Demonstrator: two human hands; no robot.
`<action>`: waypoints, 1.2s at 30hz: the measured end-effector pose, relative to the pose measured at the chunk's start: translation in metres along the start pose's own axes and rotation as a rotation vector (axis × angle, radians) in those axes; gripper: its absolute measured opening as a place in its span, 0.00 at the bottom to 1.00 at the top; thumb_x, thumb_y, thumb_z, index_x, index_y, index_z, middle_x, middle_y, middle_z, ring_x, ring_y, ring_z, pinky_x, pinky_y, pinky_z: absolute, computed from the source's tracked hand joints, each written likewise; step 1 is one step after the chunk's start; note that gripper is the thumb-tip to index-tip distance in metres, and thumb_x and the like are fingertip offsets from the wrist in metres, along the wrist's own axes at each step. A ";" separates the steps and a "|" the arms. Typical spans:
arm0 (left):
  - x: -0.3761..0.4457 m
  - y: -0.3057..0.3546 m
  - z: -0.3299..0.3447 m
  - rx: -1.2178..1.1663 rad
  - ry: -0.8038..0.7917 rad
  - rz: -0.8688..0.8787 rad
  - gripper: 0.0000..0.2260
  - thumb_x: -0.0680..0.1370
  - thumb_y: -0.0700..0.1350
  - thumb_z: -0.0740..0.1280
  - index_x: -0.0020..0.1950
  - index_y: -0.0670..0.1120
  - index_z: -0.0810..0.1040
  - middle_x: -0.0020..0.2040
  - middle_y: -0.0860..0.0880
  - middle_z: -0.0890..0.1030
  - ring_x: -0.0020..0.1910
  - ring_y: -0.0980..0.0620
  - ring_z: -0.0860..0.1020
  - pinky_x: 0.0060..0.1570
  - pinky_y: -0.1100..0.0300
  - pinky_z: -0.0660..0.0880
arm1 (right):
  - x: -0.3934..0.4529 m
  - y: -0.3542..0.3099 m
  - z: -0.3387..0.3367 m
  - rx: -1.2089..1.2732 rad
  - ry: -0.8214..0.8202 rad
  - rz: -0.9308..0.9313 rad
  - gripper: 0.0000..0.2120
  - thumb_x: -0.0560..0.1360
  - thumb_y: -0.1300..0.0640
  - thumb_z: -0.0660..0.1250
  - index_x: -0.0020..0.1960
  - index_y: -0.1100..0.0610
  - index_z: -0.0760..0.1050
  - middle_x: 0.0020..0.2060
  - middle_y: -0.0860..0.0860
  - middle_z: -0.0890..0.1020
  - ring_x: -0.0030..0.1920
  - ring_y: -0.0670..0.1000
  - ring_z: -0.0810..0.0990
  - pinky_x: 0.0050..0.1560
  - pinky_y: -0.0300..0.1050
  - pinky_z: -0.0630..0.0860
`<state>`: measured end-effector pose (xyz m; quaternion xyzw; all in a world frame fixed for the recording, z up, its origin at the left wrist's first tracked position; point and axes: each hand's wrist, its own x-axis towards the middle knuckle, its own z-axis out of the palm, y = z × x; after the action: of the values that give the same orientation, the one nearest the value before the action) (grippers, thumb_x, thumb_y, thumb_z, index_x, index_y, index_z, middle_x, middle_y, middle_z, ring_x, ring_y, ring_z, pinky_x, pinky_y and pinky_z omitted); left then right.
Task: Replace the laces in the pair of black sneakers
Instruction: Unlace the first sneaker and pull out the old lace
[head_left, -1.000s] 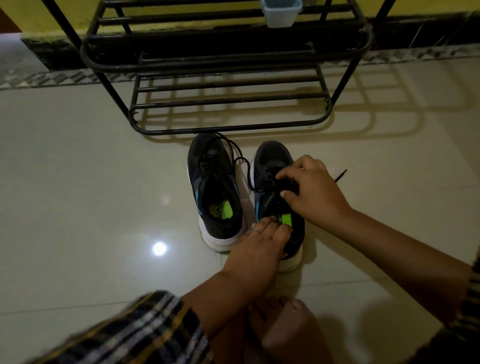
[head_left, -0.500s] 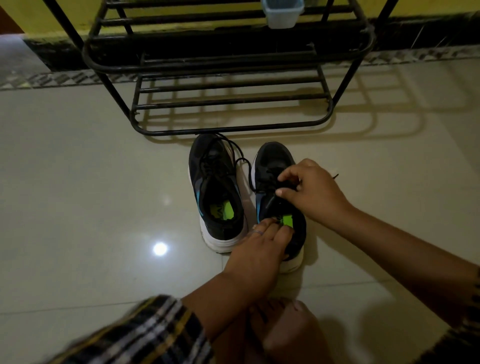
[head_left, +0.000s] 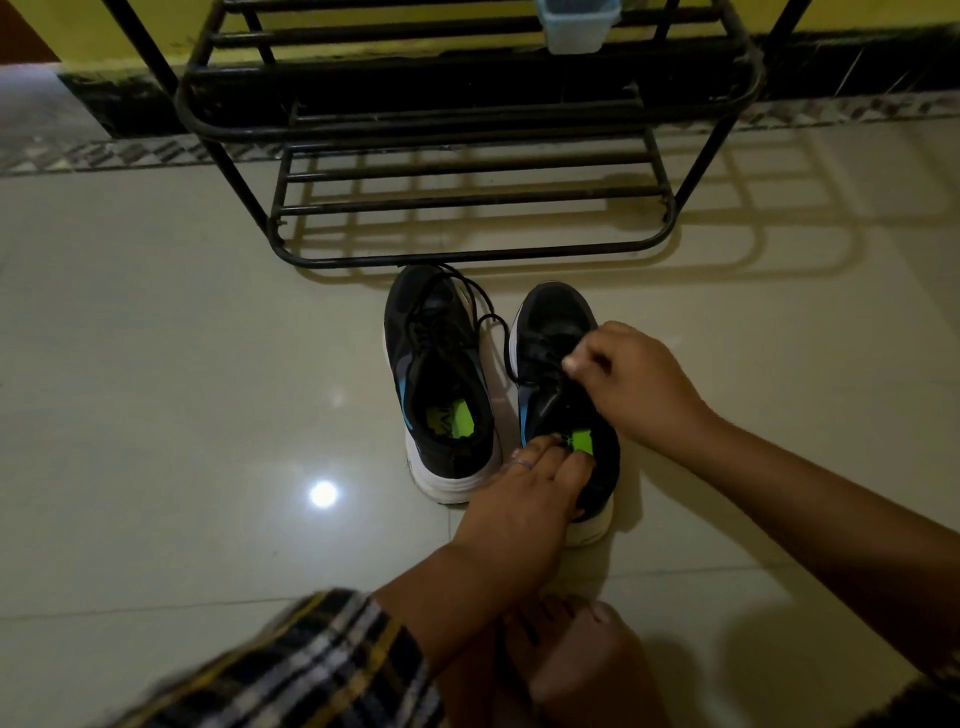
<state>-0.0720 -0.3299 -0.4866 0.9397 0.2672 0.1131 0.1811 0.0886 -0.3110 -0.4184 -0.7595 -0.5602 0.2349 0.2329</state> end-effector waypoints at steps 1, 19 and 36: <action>0.000 0.000 0.000 -0.009 -0.005 -0.001 0.13 0.74 0.43 0.62 0.59 0.45 0.69 0.56 0.44 0.78 0.63 0.42 0.73 0.57 0.50 0.76 | 0.003 -0.007 -0.005 0.293 -0.006 0.132 0.10 0.79 0.55 0.62 0.42 0.57 0.77 0.39 0.51 0.77 0.41 0.49 0.75 0.42 0.43 0.72; -0.001 0.002 0.000 -0.011 0.048 0.002 0.15 0.73 0.45 0.53 0.57 0.47 0.70 0.56 0.46 0.79 0.63 0.45 0.75 0.54 0.54 0.78 | -0.003 0.013 0.002 -0.437 0.015 -0.221 0.12 0.75 0.54 0.65 0.56 0.56 0.78 0.53 0.52 0.75 0.57 0.54 0.71 0.44 0.42 0.67; -0.001 0.002 -0.003 -0.011 0.031 0.012 0.13 0.73 0.43 0.60 0.58 0.47 0.69 0.56 0.47 0.79 0.63 0.44 0.75 0.53 0.54 0.78 | -0.013 -0.048 -0.041 0.852 0.125 0.064 0.06 0.76 0.63 0.64 0.41 0.57 0.75 0.33 0.51 0.77 0.33 0.45 0.76 0.34 0.37 0.74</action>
<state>-0.0733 -0.3313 -0.4837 0.9385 0.2636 0.1301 0.1812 0.0757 -0.3142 -0.3555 -0.6252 -0.3744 0.4059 0.5516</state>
